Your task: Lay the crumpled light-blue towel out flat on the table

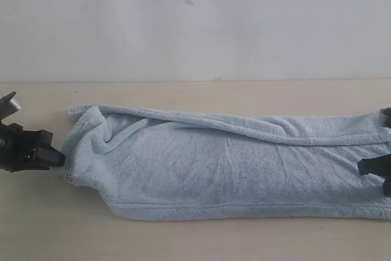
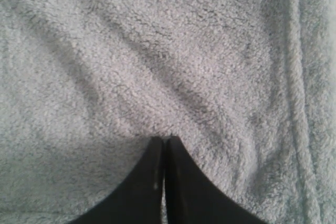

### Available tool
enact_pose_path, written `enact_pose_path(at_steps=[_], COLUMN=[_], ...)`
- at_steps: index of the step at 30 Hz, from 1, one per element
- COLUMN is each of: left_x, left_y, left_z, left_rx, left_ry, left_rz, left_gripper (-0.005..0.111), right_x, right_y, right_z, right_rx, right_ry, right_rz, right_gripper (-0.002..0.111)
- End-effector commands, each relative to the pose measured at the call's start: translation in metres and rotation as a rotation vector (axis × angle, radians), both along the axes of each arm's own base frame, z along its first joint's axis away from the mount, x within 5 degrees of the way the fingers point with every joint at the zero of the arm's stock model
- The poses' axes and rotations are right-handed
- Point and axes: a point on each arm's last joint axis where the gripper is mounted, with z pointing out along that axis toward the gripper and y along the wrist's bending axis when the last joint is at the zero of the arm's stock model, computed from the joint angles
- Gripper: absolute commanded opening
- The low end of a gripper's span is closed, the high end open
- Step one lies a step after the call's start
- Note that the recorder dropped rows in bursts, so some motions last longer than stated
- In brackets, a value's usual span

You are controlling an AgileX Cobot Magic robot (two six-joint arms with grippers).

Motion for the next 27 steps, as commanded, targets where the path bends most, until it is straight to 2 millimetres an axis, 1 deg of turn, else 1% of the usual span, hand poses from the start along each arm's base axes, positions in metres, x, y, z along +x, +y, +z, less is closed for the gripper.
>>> enact_pose_path(at_steps=[1, 3, 4, 6, 8, 9, 10, 13, 15, 17, 21, 23, 24, 27], left_x=[0.002, 0.000, -0.002, -0.007, -0.016, -0.021, -0.029, -0.052, -0.065, -0.074, -0.096, -0.103, -0.105, -0.105], left_y=[-0.005, -0.006, -0.005, -0.003, 0.001, 0.002, 0.003, 0.007, 0.010, 0.012, 0.007, 0.006, 0.005, 0.006], left_z=[0.025, 0.041, 0.055, 0.077, 0.100, 0.107, 0.116, 0.124, 0.120, 0.110, 0.069, 0.053, 0.048, 0.044], left_rx=[-0.077, -0.082, -0.089, -0.095, -0.058, -0.036, 0.003, 0.116, 0.188, 0.223, 0.220, 0.218, 0.212, 0.210], left_ry=[-0.052, -0.081, -0.104, -0.124, -0.137, -0.121, -0.072, 0.080, 0.140, 0.175, 0.269, 0.308, 0.323, 0.325], left_rz=[-0.067, -0.097, -0.102, -0.086, -0.071, -0.061, -0.053, -0.025, -0.003, 0.033, 0.033, 0.034, 0.040, 0.054], left_gripper=[0.004, 0.004, 0.004, 0.004, 0.004, 0.004, 0.004, 0.004, 0.004, 0.004, 0.006, 0.014, 0.020, 0.048], right_x=[0.000, 0.000, 0.000, 0.000, 0.000, 0.000, 0.000, 0.001, 0.001, 0.001, 0.000, 0.001, 0.001, 0.003], right_y=[-0.002, -0.002, -0.002, -0.001, -0.001, -0.001, -0.001, -0.001, -0.001, -0.001, 0.000, 0.000, 0.000, 0.001], right_z=[0.003, 0.003, 0.003, 0.003, 0.003, 0.003, 0.003, 0.003, 0.003, 0.003, 0.003, 0.004, 0.006, 0.010], right_rx=[-0.003, -0.003, -0.003, 0.003, 0.009, 0.009, 0.009, 0.011, 0.011, 0.012, 0.017, 0.022, 0.025, 0.035], right_ry=[-0.013, -0.013, -0.013, -0.015, -0.016, -0.016, -0.016, -0.021, -0.024, -0.021, -0.015, -0.010, -0.008, -0.016], right_rz=[-0.004, -0.004, -0.004, -0.011, -0.018, -0.018, -0.018, -0.023, -0.025, -0.024, -0.023, -0.020, -0.018, -0.013], right_gripper=[0.001, 0.001, 0.001, 0.001, 0.001, 0.001, 0.001, 0.001, 0.001, 0.001, 0.001, 0.001, 0.001, 0.001])
